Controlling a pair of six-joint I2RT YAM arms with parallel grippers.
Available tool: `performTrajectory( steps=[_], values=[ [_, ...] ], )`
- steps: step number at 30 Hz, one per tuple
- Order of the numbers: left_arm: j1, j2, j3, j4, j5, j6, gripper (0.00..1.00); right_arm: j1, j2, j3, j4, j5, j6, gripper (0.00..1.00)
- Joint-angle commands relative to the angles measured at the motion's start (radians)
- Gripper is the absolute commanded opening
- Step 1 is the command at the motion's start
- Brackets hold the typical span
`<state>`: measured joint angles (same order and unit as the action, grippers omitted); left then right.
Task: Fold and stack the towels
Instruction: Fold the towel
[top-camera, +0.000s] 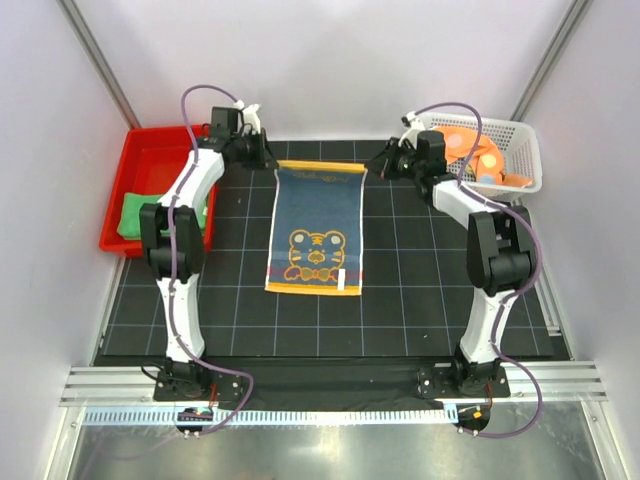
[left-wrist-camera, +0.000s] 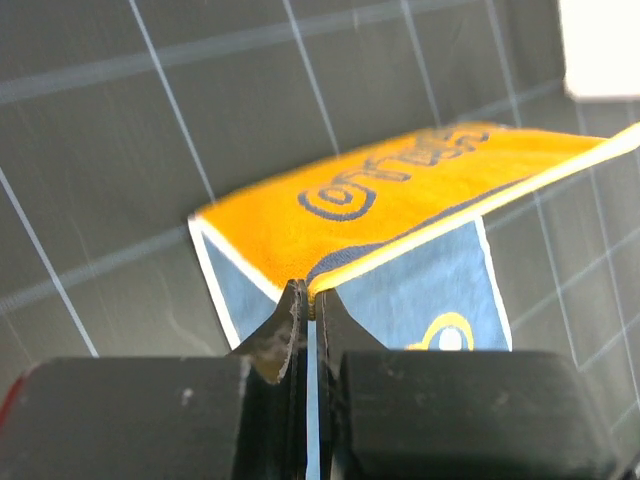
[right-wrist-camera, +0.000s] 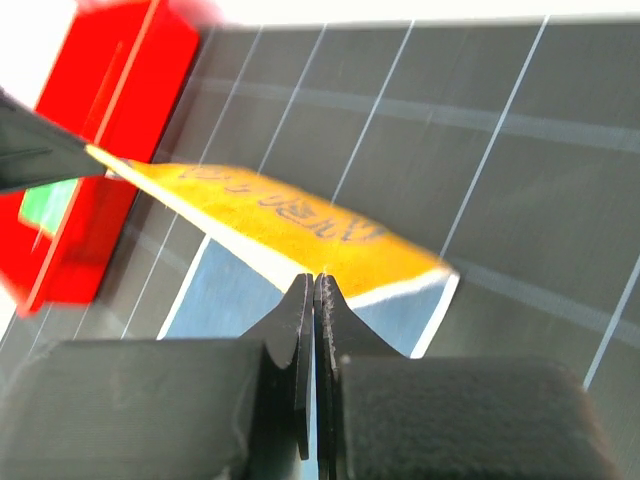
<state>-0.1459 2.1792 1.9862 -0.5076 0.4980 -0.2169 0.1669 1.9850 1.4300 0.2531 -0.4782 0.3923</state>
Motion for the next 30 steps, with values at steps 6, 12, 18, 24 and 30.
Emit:
performTrajectory(
  steps=[6,12,18,24,30],
  values=[
    [0.009,-0.245,-0.257,-0.008,0.007,0.053,0.0,0.023,-0.273,-0.213,-0.075,-0.007,-0.052,0.01],
    [0.006,-0.406,-0.473,0.049,-0.024,0.025,0.0,0.092,-0.403,-0.365,-0.172,0.113,-0.09,0.01],
    [0.006,-0.521,-0.638,0.061,-0.061,0.021,0.0,0.152,-0.492,-0.502,-0.169,0.138,-0.056,0.01],
    [-0.003,-0.578,-0.737,0.061,-0.039,0.004,0.0,0.192,-0.584,-0.602,-0.164,0.171,-0.032,0.01],
    [-0.006,-0.642,-0.822,0.058,-0.055,-0.002,0.0,0.195,-0.661,-0.643,-0.227,0.191,-0.049,0.01]
  ],
)
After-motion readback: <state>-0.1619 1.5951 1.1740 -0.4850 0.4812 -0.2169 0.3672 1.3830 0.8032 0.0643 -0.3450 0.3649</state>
